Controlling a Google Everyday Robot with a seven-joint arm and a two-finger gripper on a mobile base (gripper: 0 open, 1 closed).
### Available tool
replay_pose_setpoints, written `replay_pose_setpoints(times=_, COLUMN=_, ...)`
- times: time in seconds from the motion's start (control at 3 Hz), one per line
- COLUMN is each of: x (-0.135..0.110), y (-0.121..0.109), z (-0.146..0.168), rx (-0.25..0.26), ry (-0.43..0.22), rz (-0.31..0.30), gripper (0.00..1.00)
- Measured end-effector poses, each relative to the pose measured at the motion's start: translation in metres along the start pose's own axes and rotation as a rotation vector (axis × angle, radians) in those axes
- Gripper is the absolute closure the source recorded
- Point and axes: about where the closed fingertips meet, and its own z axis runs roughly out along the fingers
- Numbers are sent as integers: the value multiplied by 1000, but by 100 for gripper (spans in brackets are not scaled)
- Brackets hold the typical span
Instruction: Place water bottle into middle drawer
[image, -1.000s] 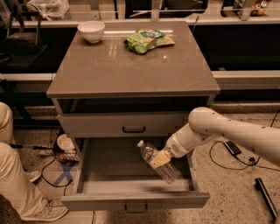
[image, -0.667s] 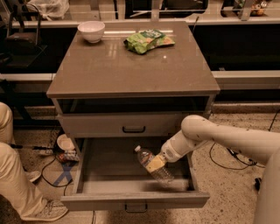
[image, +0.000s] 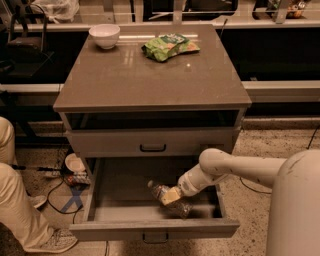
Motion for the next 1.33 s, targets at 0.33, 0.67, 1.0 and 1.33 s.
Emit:
replay_pose_setpoints(times=0.33, x=3, y=-4, z=14, rx=-6, ry=-6, rz=33, gripper=50)
replay_pose_setpoints(times=0.67, x=-1, y=-1, z=4, rx=7, ry=-44, rz=25, gripper=28)
replay_pose_setpoints(times=1.0, x=-7, y=3, z=-9, rx=12, ry=-84, rz=12, gripper=4)
replay_pose_setpoints(times=1.33, x=-11, y=4, z=-30, rx=26, ry=-128, rz=-3, gripper=0)
